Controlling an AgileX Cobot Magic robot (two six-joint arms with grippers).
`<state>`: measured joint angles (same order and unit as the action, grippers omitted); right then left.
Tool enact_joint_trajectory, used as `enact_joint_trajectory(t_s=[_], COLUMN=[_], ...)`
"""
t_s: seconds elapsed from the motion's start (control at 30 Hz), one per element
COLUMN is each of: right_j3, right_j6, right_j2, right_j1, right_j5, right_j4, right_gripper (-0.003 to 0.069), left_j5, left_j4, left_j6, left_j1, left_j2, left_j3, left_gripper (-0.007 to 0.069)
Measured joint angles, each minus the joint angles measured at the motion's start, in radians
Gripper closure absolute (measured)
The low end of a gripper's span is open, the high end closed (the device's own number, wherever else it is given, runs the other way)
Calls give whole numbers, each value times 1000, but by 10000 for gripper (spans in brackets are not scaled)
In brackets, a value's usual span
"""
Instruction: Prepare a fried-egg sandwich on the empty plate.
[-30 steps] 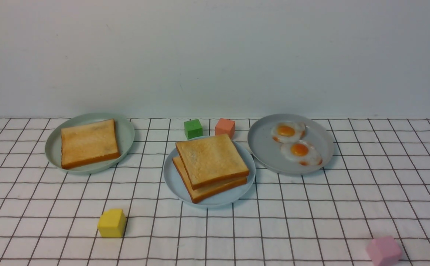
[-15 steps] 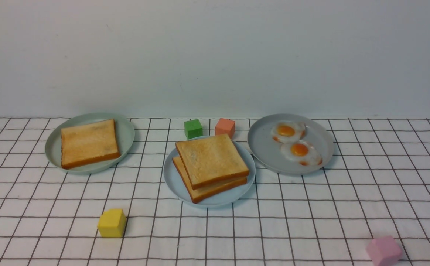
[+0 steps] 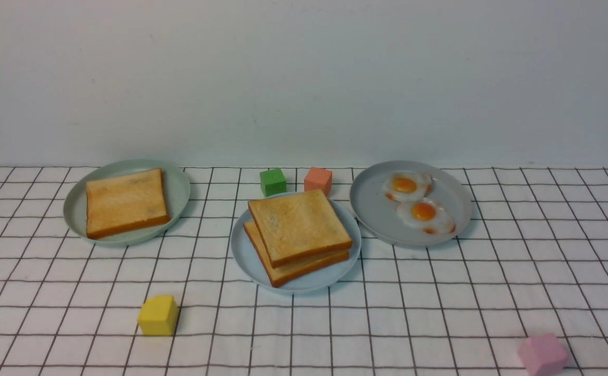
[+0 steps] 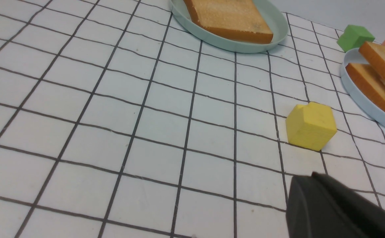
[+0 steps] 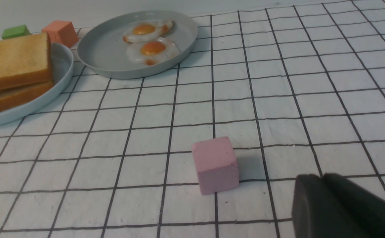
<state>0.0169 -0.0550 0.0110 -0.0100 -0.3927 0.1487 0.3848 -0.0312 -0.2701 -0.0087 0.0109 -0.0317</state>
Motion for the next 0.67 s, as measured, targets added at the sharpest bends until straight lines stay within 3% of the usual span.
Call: enact_joint_trajectory(t_s=[0.67], right_j3=[0], right_j6=[0], right_j2=[0], right_j1=[0], right_j5=[0], right_j4=[0], right_gripper=[566], left_j5=[0], left_j4=[0], left_j6=[0], left_j1=[0], left_j2=[0], left_j3=[0], left_gripper=[620])
